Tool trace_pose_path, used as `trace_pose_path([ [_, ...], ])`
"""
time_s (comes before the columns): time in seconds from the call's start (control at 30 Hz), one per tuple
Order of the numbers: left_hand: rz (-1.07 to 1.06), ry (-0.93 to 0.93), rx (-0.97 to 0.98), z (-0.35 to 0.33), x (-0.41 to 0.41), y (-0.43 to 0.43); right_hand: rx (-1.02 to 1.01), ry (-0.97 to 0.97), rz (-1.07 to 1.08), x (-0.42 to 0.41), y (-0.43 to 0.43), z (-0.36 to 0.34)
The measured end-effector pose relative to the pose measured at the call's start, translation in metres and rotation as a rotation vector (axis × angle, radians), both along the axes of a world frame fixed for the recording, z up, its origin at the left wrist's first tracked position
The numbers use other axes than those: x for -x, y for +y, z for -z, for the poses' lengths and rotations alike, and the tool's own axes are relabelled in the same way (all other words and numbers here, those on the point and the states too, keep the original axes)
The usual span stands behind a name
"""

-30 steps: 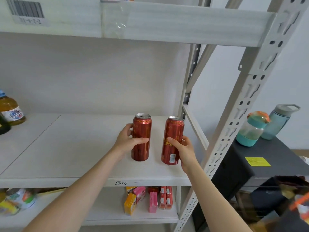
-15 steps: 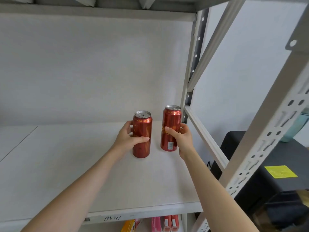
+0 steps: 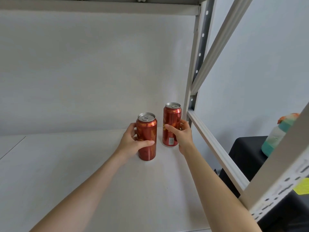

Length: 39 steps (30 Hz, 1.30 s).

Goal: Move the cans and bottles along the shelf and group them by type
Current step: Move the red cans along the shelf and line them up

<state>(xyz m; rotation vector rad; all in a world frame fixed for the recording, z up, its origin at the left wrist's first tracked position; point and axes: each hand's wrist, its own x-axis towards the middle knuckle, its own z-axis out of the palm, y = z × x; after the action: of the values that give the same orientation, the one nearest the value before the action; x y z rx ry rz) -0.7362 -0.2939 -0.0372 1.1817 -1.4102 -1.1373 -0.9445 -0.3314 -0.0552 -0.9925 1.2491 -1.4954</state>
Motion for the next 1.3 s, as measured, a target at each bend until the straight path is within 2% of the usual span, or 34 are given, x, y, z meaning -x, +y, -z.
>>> trace_pose_path([
  [0.53, 0.034, 0.014, 0.026, 0.006, -0.004, 0.001, 0.033, 0.066, -0.066, 0.003, -0.005, 0.008],
  [0.8, 0.021, 0.075, -0.058, -0.002, -0.015, 0.005, -0.007, 0.098, 0.095, 0.007, 0.048, 0.016],
  [1.1, 0.029, 0.041, -0.075, -0.006, -0.006, 0.019, 0.018, 0.262, -0.133, -0.016, 0.094, 0.025],
  [1.3, 0.066, 0.039, -0.081, -0.007, 0.006, 0.038, 0.048, 0.258, -0.219, -0.023, 0.113, 0.023],
])
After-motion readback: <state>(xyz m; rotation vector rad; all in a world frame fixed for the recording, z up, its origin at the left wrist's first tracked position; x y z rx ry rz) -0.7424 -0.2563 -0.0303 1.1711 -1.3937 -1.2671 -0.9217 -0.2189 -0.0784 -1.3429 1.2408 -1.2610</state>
